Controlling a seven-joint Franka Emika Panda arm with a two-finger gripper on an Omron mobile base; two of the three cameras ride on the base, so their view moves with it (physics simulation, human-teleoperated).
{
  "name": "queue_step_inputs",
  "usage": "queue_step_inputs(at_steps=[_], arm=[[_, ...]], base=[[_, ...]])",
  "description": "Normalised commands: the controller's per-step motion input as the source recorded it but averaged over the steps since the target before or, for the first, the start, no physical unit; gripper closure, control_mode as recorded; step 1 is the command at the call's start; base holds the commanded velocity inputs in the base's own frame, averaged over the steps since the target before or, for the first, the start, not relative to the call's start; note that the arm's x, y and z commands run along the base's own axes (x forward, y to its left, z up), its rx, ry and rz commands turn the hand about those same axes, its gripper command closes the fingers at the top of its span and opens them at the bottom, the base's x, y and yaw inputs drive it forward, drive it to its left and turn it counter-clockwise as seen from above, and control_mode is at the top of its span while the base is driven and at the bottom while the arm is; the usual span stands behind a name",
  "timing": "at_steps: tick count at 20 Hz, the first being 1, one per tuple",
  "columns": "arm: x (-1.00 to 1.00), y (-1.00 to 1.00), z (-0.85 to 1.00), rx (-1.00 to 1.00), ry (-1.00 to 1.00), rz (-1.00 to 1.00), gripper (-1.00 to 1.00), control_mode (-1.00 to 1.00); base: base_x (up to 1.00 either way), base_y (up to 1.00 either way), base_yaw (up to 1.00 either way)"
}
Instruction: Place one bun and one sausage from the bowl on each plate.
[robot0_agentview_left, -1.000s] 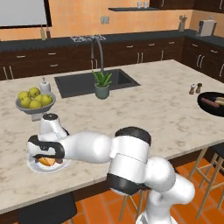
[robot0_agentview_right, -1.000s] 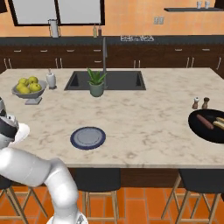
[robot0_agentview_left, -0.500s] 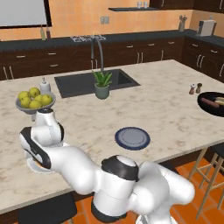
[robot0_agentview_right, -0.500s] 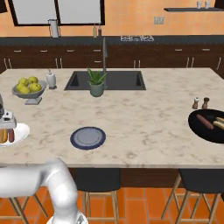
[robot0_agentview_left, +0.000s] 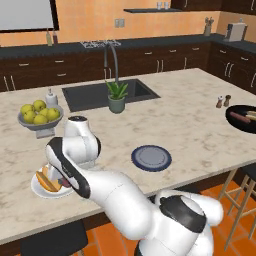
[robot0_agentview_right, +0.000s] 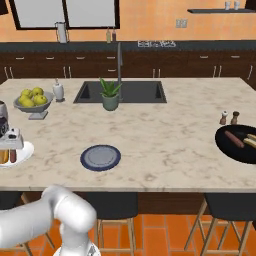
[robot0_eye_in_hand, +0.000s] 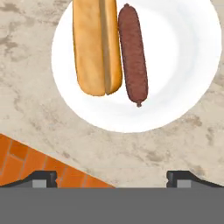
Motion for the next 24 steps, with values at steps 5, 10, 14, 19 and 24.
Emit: queue_step_inputs(at_steps=[5,10,14,19,24], arm=[[-0.20,-1.00,0.44,0.01,-0.29,0.00,-1.00,-1.00],[0.05,-1.00,0.55,0.01,-0.12,-0.06,-1.00,-1.00],[0.02,-1.00,0.34,0.02,0.00,-0.06,-1.00,-1.00],[0.00,-0.66,0.05,0.00,0.03,-0.03,-1.00,-1.00],[-0.10,-0.08,0.00,0.00,0.00,0.00,-1.00,1.00]], base=[[0.00,0.00,0.00],[0.00,0.00,0.00],[0.00,0.00,0.00],[0.00,0.00,0.00],[-0.80,-0.80,0.00]])
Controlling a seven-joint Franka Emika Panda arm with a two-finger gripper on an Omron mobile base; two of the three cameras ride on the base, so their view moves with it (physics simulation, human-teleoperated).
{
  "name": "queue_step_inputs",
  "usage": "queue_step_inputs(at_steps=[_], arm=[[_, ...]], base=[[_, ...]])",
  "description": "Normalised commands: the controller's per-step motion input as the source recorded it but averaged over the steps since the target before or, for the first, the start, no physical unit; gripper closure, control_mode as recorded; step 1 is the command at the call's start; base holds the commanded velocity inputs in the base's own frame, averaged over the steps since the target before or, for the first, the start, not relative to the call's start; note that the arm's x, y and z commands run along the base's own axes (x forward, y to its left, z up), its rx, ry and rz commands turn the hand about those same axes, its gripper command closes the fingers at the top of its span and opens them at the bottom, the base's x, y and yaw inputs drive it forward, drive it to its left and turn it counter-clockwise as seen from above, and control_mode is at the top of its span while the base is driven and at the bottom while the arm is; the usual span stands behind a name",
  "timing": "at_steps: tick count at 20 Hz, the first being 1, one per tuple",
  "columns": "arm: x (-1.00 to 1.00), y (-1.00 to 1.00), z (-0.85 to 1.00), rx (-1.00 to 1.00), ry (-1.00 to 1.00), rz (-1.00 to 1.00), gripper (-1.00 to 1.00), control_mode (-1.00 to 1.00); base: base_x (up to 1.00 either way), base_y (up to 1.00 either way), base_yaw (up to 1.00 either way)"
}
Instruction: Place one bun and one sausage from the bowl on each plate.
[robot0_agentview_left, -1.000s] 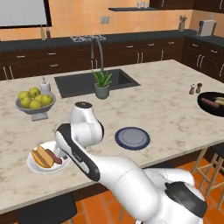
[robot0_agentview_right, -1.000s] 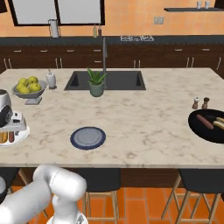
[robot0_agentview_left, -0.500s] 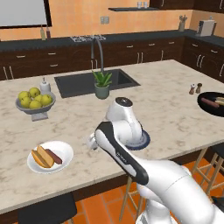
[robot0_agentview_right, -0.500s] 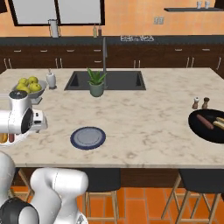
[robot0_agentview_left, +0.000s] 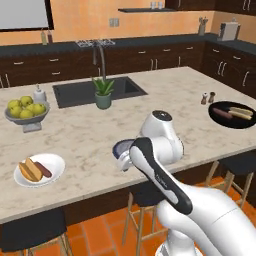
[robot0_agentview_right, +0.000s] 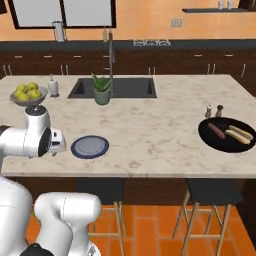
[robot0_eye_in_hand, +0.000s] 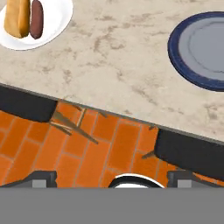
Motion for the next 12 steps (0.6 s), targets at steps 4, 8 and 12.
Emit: queue_step_inputs(at_steps=[4,8,12], arm=[[0.00,0.00,0.00,0.00,0.00,0.00,-1.00,1.00],[0.00,0.00,0.00,0.00,0.00,0.00,-1.00,1.00],[0.00,0.00,0.00,0.00,0.00,0.00,-1.00,1.00]], base=[[-0.74,-1.00,-0.26],[0.16,-1.00,-0.33],[0.87,-1.00,-0.15]])
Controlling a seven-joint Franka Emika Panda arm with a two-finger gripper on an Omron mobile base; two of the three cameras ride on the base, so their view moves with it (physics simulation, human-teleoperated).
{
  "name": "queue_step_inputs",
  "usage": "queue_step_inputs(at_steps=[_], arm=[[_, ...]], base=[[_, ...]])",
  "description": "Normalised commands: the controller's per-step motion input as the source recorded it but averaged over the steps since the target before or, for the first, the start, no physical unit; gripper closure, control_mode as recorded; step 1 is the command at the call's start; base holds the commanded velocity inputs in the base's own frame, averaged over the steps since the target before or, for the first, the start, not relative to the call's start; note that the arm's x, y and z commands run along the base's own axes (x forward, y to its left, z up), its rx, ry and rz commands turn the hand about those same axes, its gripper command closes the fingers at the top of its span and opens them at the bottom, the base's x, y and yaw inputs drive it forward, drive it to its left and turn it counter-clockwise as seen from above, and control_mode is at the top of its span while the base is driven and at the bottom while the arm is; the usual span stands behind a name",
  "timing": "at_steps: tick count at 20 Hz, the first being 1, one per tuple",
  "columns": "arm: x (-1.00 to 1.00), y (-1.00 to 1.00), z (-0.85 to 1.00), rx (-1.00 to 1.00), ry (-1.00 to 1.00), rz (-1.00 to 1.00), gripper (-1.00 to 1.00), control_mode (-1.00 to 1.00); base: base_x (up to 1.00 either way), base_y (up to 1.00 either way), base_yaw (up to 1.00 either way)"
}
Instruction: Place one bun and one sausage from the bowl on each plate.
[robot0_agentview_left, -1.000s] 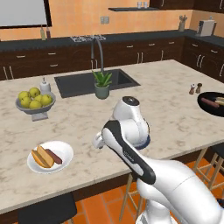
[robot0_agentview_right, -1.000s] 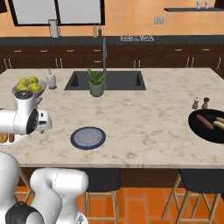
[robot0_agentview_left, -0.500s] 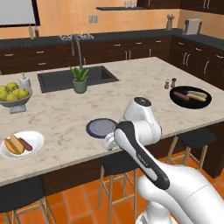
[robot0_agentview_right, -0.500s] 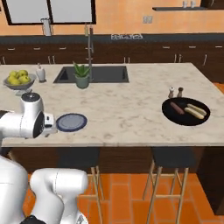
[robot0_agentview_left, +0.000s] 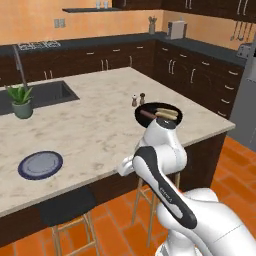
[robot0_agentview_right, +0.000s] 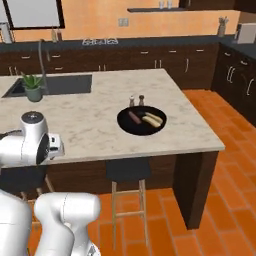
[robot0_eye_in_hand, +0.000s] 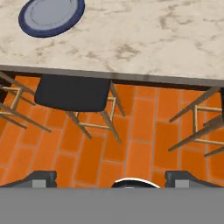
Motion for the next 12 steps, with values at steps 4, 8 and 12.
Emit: queue_step_inputs(at_steps=[4,8,12], arm=[[0.00,0.00,0.00,0.00,0.00,0.00,-1.00,1.00],[0.00,0.00,0.00,0.00,0.00,0.00,-1.00,1.00],[0.00,0.00,0.00,0.00,0.00,0.00,-1.00,1.00]], base=[[0.67,-1.00,-0.11],[0.18,-1.00,-0.01],[0.42,-1.00,0.00]])
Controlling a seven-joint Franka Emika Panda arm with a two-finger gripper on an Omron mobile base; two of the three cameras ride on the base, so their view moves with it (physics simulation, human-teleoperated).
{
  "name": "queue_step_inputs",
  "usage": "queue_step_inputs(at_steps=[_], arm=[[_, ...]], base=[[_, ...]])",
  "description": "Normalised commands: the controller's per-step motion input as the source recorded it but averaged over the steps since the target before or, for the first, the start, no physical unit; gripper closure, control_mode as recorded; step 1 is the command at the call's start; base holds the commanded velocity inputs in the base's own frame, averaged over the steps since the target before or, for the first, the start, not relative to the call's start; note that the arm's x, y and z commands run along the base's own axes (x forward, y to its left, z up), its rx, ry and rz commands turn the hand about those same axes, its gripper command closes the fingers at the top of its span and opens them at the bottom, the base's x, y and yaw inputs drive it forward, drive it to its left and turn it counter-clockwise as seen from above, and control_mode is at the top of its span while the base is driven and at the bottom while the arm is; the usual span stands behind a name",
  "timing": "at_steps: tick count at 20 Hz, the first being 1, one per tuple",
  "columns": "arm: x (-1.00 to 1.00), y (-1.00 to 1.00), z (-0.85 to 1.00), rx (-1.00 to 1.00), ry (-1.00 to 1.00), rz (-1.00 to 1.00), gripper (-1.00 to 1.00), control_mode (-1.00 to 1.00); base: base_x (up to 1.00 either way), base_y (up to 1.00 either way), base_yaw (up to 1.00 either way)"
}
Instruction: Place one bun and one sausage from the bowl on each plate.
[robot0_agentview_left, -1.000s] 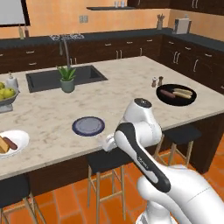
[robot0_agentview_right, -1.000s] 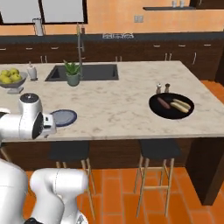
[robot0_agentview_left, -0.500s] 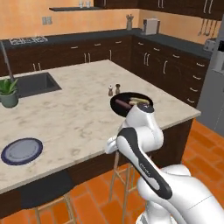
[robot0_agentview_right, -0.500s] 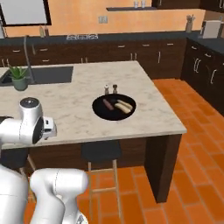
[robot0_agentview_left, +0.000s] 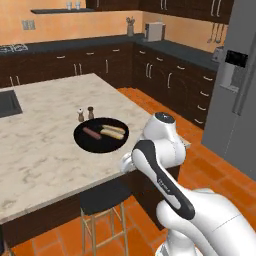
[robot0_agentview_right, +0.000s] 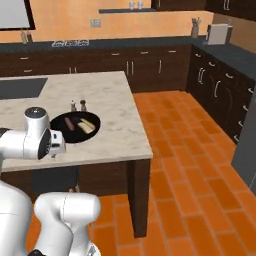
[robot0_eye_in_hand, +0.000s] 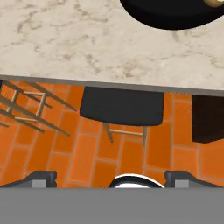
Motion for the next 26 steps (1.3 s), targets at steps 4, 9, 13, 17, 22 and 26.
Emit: queue_step_inputs(at_steps=[4,9,13,17,22,26], arm=[[0.00,0.00,0.00,0.00,0.00,0.00,-1.00,1.00],[0.00,0.00,0.00,0.00,0.00,0.00,-1.00,1.00],[0.00,0.00,0.00,0.00,0.00,0.00,-1.00,1.00],[0.00,0.00,0.00,0.00,0.00,0.00,-1.00,1.00],[0.41,0.54,0.22,-0.01,0.00,0.00,-1.00,-1.00],[0.96,0.87,0.49,-0.11,0.06,-0.13,-1.00,-1.00]], base=[[0.91,-1.00,0.05],[0.82,-0.55,0.46],[0.61,0.04,0.49],[0.99,0.24,0.15],[0.37,0.19,0.00],[0.00,0.00,0.00]])
